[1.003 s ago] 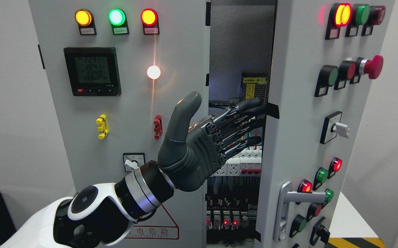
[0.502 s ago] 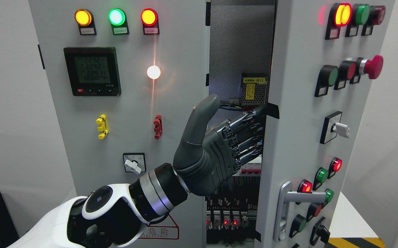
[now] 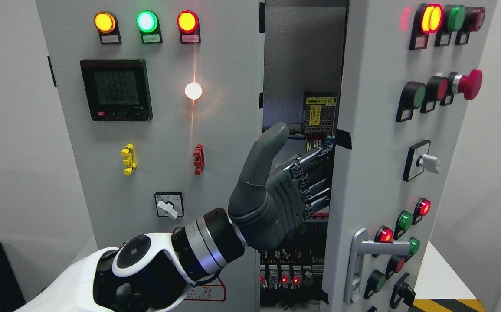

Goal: Open door with both hands
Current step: 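Pull the push-button door outward with the left hand, swinging it open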

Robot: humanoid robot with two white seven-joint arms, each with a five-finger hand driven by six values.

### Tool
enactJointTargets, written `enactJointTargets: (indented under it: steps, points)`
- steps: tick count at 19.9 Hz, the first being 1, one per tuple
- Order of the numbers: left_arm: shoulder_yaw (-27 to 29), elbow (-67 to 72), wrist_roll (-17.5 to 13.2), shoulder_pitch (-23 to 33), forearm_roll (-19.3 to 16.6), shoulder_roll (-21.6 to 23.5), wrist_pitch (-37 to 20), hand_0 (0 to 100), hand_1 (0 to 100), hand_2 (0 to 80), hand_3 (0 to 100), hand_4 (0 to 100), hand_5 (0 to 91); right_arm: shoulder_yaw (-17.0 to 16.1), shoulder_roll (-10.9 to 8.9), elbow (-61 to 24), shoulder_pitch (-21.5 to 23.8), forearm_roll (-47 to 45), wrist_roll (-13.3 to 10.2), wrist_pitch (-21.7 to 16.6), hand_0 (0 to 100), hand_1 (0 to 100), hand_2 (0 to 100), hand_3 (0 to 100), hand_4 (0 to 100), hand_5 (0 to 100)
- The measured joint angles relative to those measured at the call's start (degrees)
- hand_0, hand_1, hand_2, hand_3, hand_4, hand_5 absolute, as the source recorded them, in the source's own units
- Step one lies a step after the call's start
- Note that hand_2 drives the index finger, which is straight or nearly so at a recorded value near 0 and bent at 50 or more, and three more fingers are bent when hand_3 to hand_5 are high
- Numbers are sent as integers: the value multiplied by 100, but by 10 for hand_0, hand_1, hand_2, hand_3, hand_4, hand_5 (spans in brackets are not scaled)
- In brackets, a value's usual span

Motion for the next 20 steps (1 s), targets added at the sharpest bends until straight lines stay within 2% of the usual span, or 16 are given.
enactJointTargets:
  steps: [20]
  points:
    - [-298,14,-16,-201,2,-460,8,0,0,0,0,0,0,0,0,0,0,0,0,0,0,0,0,0,0,0]
